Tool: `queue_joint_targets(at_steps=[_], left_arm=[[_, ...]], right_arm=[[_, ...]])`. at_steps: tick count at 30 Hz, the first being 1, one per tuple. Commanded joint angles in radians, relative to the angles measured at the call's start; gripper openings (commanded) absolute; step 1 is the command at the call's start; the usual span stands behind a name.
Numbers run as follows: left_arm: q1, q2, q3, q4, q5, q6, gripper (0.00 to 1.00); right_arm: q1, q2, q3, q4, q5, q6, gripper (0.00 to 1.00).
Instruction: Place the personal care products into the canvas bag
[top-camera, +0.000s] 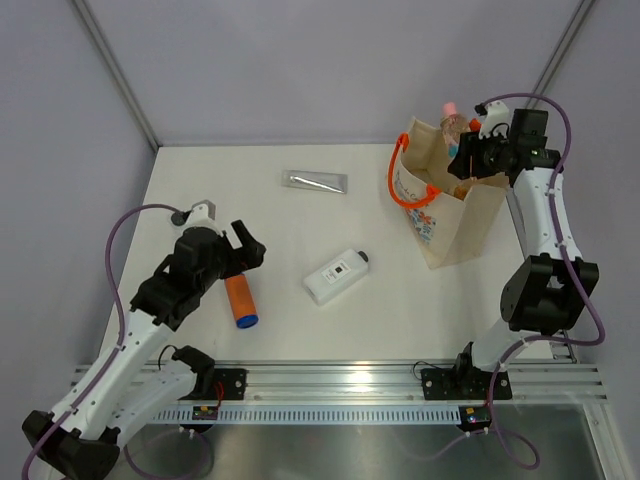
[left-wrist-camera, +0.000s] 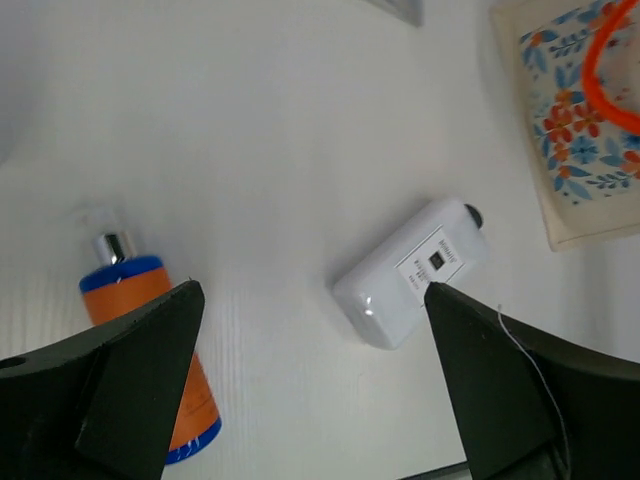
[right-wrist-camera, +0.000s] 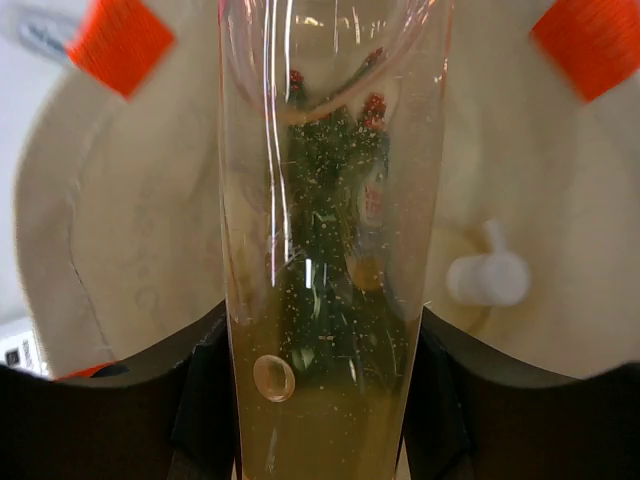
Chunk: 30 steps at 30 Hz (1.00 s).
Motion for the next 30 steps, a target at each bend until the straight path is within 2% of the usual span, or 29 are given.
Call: queue_joint_targets(at_steps=[1, 2, 6, 7, 10, 15, 19, 24, 26, 28, 30], left_arm=[[0.002, -0.003, -0.008, -0.162, -0.154, -0.158, 0.97], [0.002, 0.006, -0.011, -0.194, -0.171, -0.175, 0.97], [0.002, 0.045, -0.021, -0.313, -0.275, -0.244, 0.96], [0.002, 0.054, -0.021, -0.33, -0.289, -0.273, 0.96], [0.002, 0.106, -0.03, -0.359, -0.281, -0.317, 0.97], [0.002, 0.181, -0.073, -0.35, -0.246, -0.351, 0.97], [0.002, 0.215, -0.103, -0.311, -0.222, -0.33, 0.94], [0.002, 0.321, -0.12, -0.227, -0.2, -0.304, 0.91], [0.002, 0.394, -0.123, -0.166, -0.171, -0.296, 0.91], [0.002, 0.445, -0.129, -0.112, -0.139, -0.282, 0.86], [0.0, 0.519, -0.131, -0.057, -0.119, -0.278, 0.74]], right_arm=[[0.01, -0.036, 0.008, 0.017, -0.133, -0.044, 0.06], [0.01, -0.039, -0.005, 0.014, -0.136, -0.055, 0.1], [0.01, -0.033, -0.026, -0.041, -0.143, -0.1, 0.46], [0.009, -0.029, -0.013, -0.059, -0.145, -0.109, 0.65], [0.009, -0.02, 0.017, -0.087, -0.127, -0.108, 0.99], [0.004, -0.058, 0.081, -0.098, -0.082, -0.098, 1.0], [0.003, -0.206, 0.086, -0.107, -0.129, -0.155, 0.99], [0.003, -0.4, -0.014, -0.148, -0.336, -0.215, 0.99], [0.003, -0.486, -0.069, -0.179, -0.473, -0.227, 0.99], [0.004, -0.574, -0.185, -0.173, -0.595, -0.207, 1.0], [0.01, -0.628, -0.303, -0.167, -0.657, -0.197, 1.0]])
